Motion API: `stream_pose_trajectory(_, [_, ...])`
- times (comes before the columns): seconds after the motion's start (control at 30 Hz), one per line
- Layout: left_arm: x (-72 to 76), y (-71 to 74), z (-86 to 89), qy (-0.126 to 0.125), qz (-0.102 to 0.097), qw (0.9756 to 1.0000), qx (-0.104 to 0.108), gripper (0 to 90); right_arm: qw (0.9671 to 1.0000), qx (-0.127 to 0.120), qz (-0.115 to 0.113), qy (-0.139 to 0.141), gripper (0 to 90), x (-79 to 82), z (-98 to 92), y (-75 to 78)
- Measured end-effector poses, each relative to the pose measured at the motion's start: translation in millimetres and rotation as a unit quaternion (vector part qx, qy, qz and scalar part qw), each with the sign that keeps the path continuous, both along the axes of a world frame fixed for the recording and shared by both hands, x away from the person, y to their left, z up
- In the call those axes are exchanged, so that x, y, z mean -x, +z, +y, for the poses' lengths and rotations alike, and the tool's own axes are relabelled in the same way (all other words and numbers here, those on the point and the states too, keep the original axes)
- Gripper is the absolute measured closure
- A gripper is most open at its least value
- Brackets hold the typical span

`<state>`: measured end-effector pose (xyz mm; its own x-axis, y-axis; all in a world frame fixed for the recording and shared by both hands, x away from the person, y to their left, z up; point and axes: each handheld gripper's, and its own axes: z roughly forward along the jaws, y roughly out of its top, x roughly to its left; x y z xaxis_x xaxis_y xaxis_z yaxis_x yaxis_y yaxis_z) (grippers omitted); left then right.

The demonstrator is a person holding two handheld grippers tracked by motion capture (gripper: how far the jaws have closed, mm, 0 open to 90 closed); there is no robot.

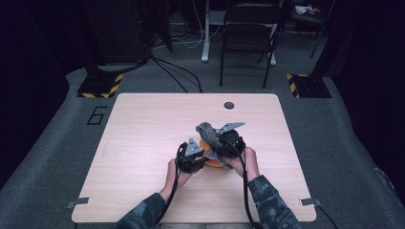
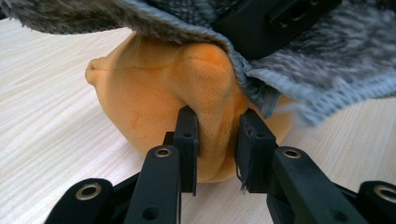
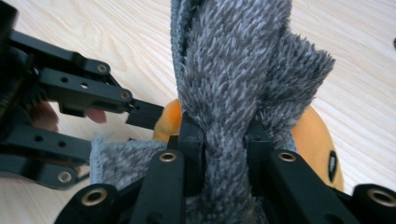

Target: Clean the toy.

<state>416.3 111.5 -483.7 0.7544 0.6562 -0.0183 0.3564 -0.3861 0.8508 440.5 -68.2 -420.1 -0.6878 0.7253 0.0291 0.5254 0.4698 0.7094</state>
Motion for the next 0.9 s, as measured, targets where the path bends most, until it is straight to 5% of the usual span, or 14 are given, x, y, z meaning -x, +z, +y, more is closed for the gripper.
stream_pose_trajectory(0.13, [-0.9, -0.9, 1.0, -0.002, -0.002, 1.0, 0.005, 71.8, 0.9998, 0.019, -0.009, 0.0, 74.5, -0.1, -5.9, 0.5])
stream_pose_trajectory(0.43, [-1.9, -1.4, 3.0, -0.004, 0.003, 0.9999, 0.009, 71.6, 0.9995, 0.022, -0.002, -0.023, 74.6, -5.6, -28.5, -6.0])
stream_pose_trajectory(0.63, [-3.5, -2.1, 3.8, -0.006, 0.006, 0.9998, 0.018, 71.5, 0.9985, 0.009, 0.017, -0.051, 74.5, -14.2, -48.6, -17.6])
stream_pose_trajectory(0.9, [-5.6, -2.6, 5.5, -0.011, 0.005, 0.9997, 0.02, 71.4, 0.9942, 0.024, 0.042, -0.096, 74.5, -24.6, -70.8, -38.6])
